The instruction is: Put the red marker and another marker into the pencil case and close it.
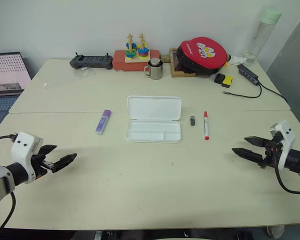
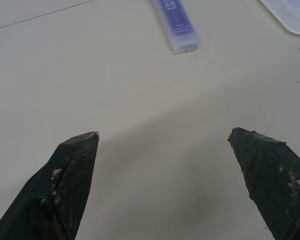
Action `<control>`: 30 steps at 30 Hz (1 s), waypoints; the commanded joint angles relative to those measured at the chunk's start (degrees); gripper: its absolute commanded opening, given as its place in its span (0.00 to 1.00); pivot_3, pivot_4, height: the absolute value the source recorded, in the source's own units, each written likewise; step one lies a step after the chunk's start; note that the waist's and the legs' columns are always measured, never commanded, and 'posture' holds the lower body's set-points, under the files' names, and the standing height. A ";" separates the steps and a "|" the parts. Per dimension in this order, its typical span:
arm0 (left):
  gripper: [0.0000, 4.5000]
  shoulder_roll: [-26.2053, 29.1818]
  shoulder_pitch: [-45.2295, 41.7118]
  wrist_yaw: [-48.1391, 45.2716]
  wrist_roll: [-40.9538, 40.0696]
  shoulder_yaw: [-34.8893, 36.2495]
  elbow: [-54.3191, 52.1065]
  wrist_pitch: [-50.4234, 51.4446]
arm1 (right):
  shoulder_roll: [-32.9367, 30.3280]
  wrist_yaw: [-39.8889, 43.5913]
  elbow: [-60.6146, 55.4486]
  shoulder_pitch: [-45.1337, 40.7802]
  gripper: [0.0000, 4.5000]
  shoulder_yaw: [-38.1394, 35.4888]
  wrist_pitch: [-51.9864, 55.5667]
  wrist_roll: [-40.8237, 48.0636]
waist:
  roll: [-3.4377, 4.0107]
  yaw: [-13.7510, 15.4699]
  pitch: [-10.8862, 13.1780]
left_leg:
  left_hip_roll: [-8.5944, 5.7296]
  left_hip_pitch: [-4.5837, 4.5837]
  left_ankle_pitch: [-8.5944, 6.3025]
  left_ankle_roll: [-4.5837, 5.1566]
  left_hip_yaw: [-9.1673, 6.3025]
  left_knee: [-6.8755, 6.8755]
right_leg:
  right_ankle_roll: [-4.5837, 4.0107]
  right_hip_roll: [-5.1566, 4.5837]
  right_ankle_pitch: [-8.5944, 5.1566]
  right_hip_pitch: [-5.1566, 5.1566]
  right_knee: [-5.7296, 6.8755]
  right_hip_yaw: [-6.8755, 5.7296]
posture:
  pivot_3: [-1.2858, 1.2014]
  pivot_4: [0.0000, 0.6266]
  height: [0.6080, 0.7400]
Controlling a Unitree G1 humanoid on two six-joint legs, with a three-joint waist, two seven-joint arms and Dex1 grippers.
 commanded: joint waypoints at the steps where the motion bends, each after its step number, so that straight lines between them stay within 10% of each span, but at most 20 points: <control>1: 1.00 0.79 0.34 0.59 1.27 -0.28 -1.66 0.19 | -0.65 0.25 -2.50 0.07 0.99 -3.06 0.50 2.08 | 0.00 0.00 0.00 | 0.00 0.00 0.00 0.00 0.01 0.00 | 0.00 0.00 0.00 0.00 0.00 0.00 | 0.52 0.24 1.00; 13: 1.00 -4.01 -21.74 -3.77 -4.25 -19.08 -11.15 4.05 | 4.90 -1.38 -9.97 -21.07 0.99 16.75 4.57 1.99 | -0.04 -0.09 0.02 | 0.00 0.00 0.01 -0.01 0.01 0.09 | 0.01 0.00 0.00 0.02 0.04 -0.01 | 0.52 0.24 1.00; 21: 1.00 -6.99 -28.97 -9.21 -3.18 -29.07 -10.62 1.35 | 15.22 0.60 4.59 -37.62 0.99 40.33 -0.38 -13.07 | -0.10 -1.49 0.04 | -0.04 -0.17 0.00 -0.02 0.07 0.06 | 0.00 -0.01 0.01 -0.26 0.07 -0.07 | 0.52 0.24 1.00; 30: 1.00 -8.17 -29.71 -9.16 -1.69 -29.86 -9.52 -1.03 | 20.51 4.17 17.37 -42.65 0.91 47.11 -3.73 -21.27 | -0.09 -1.61 0.04 | -0.08 -0.18 0.01 -0.02 0.04 0.08 | 0.00 -0.02 0.01 -0.31 0.11 -0.12 | 0.52 0.24 1.00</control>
